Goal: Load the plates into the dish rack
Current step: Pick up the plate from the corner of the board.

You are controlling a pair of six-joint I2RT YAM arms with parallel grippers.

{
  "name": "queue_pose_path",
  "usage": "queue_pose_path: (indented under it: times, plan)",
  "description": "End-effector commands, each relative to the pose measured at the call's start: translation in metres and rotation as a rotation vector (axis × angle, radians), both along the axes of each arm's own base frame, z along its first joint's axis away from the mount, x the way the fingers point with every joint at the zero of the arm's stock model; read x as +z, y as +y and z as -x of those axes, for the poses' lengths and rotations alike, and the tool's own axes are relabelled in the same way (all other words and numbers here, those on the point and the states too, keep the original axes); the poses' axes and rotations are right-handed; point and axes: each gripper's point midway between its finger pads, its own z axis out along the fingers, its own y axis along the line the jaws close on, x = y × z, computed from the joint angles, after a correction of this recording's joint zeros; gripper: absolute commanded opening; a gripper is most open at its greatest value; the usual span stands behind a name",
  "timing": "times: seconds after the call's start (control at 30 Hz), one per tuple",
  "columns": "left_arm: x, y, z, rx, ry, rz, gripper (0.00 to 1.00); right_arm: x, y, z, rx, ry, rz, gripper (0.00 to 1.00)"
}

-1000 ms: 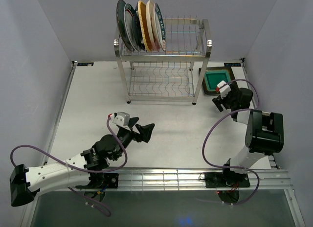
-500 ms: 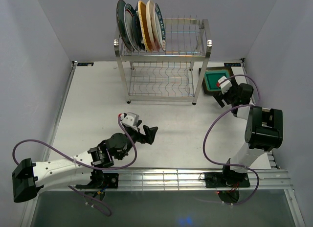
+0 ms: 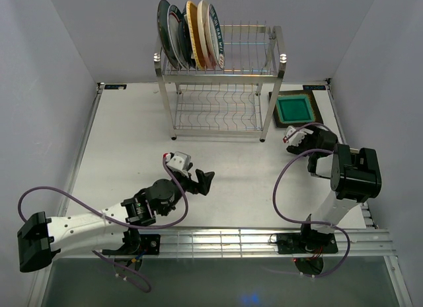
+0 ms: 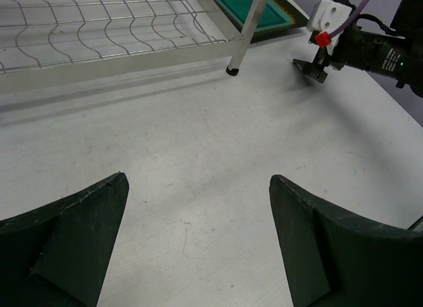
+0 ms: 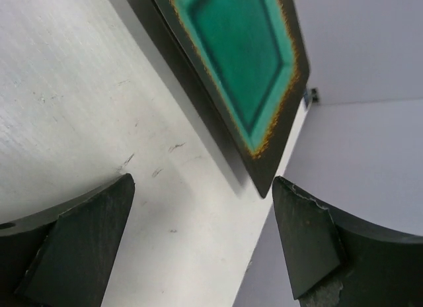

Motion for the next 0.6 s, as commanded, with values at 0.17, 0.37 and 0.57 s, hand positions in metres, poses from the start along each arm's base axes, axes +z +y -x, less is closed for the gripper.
queue_pose_path:
  times: [0.17, 0.37, 0.57]
  plan:
    - [0.017, -0.006, -0.003, 0.007, -0.015, 0.028, 0.98, -0.009, -0.008, -0.026, 0.093, -0.067, 0.225, 0.94]
    - [0.014, -0.007, -0.005, 0.012, -0.012, 0.020, 0.98, -0.016, -0.007, -0.037, 0.127, -0.066, 0.253, 0.97]
    - [0.011, -0.013, -0.007, 0.010, -0.006, 0.003, 0.98, -0.040, -0.004, -0.045, 0.180, 0.058, 0.237, 0.95]
